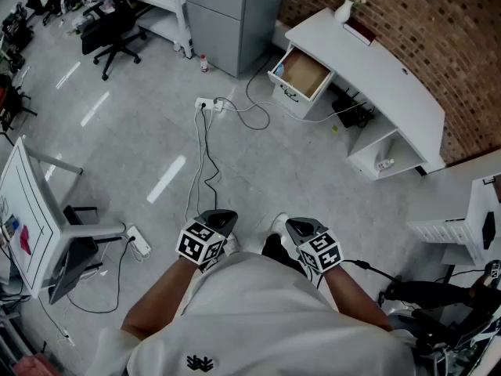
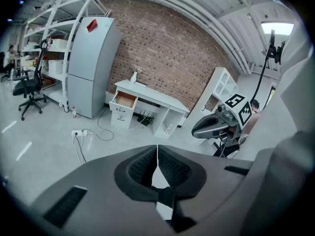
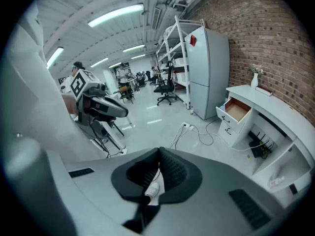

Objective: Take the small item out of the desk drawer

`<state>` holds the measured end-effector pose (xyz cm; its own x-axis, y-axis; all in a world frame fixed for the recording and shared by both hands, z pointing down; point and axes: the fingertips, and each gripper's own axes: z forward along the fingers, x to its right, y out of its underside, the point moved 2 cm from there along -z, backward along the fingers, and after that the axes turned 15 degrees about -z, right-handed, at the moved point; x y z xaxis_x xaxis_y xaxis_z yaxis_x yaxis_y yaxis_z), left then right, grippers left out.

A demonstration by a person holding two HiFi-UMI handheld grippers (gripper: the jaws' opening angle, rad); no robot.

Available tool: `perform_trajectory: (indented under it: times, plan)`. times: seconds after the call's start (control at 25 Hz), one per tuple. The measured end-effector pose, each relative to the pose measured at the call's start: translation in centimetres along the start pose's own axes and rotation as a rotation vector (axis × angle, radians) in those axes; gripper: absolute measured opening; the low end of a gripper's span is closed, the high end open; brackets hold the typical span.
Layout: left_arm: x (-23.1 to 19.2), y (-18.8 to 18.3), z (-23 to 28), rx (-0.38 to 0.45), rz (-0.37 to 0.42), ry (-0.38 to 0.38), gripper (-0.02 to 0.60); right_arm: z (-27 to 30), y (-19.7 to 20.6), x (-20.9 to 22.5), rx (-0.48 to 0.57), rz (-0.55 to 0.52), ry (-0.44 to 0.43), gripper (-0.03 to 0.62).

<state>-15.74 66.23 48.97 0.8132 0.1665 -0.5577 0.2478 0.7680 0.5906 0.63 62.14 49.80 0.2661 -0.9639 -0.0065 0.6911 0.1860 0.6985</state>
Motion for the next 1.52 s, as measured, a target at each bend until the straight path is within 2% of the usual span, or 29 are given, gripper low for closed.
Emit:
perform_trajectory:
  times: [0.4,0.64,0.84,1.0,1.08,1.16,1.32,1.52]
  plan:
    - [-0.3,-1.1,0.8,-0.001,0.040,0.024,0.026,-0.1,-0.7,1.9,-0.002,-0.002,0.053,0.029]
    - [-0.7,-1.8,3.5,-0.051,0.039,0.032,0.026,0.8,-0.4,5.0,-0.002,0.059,0.043,0.031]
    - [-1.9,-7.4,7.6,-0.030,0.012,-0.034,0.026,2.0,-1.6,12.9,0.024,0.034,0.029,0.032]
    - [-2.1,-14.1,12.3,-0.014,-0.019,-0.079,0.026,3.1,-3.7,21.9,0.059,0.001,0.006,0.037]
    - [-2.4,-17.6,15.4,-0.021,0.002,-0.099,0.026,4.3,-4.3,26.9,0.084,0.004,0.000,0.043]
    - [-2.5,-20.9,18.5,-0.030,0.020,-0.123,0.026,4.9,-4.3,31.1,0.104,0.026,-0.005,0.092]
    - [-1.5,-26.3,24.7,-0.040,0.032,-0.142,0.028,4.1,-3.4,37.5,0.125,0.046,-0.022,0.095]
    - [-0.5,-30.9,30.6,-0.083,0.086,-0.157,0.028,2.4,-1.1,43.2,0.132,0.079,0.019,0.081]
